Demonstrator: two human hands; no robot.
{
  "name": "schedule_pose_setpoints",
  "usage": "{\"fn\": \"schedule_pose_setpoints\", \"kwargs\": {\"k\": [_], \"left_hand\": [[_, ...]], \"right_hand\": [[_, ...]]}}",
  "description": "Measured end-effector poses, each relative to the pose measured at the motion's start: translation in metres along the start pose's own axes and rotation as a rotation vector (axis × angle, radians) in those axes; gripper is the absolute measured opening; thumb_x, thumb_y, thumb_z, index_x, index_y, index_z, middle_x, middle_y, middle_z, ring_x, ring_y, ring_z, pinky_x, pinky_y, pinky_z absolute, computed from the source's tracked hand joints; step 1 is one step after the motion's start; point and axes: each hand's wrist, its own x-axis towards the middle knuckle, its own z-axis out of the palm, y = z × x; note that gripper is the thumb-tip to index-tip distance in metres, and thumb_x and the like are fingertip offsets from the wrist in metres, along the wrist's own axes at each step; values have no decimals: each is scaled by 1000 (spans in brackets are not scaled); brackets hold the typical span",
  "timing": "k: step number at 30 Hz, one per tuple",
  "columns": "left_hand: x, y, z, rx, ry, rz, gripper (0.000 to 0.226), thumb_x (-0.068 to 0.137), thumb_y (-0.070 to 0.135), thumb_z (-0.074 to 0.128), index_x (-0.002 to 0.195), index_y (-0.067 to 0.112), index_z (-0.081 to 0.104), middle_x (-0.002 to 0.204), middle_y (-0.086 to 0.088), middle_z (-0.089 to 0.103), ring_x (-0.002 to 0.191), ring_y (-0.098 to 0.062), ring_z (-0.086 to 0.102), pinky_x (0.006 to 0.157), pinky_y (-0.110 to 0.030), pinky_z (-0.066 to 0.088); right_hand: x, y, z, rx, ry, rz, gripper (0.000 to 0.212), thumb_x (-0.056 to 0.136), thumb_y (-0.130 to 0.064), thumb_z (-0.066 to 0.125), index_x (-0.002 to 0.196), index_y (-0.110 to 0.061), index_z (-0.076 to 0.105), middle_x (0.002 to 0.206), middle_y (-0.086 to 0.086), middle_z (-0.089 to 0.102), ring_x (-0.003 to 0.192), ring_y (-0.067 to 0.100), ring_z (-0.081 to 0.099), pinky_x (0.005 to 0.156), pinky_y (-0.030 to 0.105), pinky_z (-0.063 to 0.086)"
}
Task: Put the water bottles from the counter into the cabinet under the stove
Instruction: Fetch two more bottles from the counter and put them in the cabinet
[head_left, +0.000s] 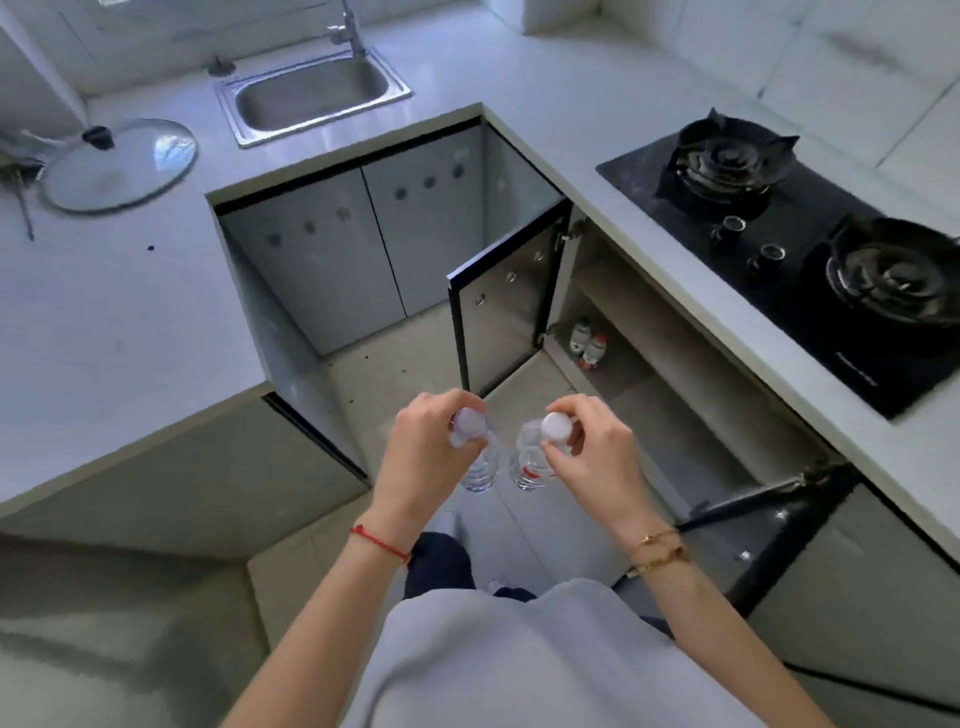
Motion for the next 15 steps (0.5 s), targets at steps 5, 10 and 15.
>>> {"fn": "schedule_pose_setpoints", "kwargs": {"k": [5,10,15], "left_hand": [[79,-23,5,13,-154,124,29,70,14,78,94,29,70,86,9,68,79,-9,57,68,-8,38],[150,-35,14,-7,-298,279,27,70,13,77,92,28,70,84,13,68,79,-7,55,67,-12,42],[208,-39,34,-5,-415,376,24,72,9,75,89,24,70,80,13,65,80,-9,52,66,-10,36]], "right_hand": [[40,4,18,-56,136,151,24,74,-6,68,91,-20,59,90,-7,57,76,2,51,66,7,37],[73,4,39,-83,305,318,22,74,-2,65,90,-16,60,92,-5,58,79,8,53,67,14,39],[103,17,49,-84,431,502,20,76,-3,65,89,-16,59,92,-4,58,78,10,53,66,16,39]]}}
